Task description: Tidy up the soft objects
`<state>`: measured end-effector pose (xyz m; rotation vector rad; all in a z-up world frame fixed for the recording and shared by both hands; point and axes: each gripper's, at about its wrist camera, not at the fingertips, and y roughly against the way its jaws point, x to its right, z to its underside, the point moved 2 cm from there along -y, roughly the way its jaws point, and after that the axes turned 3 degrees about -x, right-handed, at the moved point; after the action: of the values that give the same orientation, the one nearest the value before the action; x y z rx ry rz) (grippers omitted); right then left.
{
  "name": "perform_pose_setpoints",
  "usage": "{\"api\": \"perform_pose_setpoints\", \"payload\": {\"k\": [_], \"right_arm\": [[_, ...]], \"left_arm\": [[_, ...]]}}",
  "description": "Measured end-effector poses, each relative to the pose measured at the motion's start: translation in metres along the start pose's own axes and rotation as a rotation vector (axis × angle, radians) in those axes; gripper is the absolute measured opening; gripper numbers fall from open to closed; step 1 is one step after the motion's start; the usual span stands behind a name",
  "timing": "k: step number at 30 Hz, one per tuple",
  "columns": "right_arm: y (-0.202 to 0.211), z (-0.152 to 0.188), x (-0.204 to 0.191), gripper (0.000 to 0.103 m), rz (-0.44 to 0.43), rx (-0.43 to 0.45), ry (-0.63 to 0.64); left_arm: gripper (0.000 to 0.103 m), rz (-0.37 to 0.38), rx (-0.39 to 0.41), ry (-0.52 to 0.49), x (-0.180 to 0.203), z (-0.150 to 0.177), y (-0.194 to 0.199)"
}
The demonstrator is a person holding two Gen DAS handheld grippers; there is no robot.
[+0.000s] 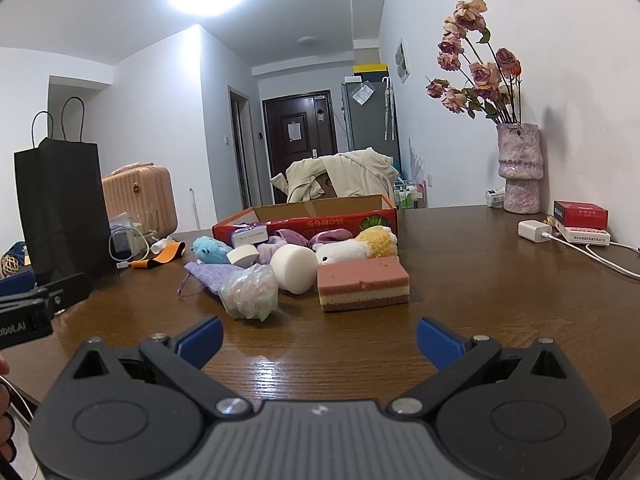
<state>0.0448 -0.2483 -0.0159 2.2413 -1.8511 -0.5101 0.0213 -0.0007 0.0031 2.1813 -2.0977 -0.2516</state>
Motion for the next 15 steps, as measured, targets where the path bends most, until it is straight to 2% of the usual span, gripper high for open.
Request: {"api": "perform_pose_setpoints", "payload": {"k": [15], "right_arm": [[-0.0003,0.0015,0.0038,0.103,0.012,-0.001,-0.017]], "left_arm": [[0.103,-0.004,-0.011,-0.006,0.0044,-0.0004,-0.001]]}}
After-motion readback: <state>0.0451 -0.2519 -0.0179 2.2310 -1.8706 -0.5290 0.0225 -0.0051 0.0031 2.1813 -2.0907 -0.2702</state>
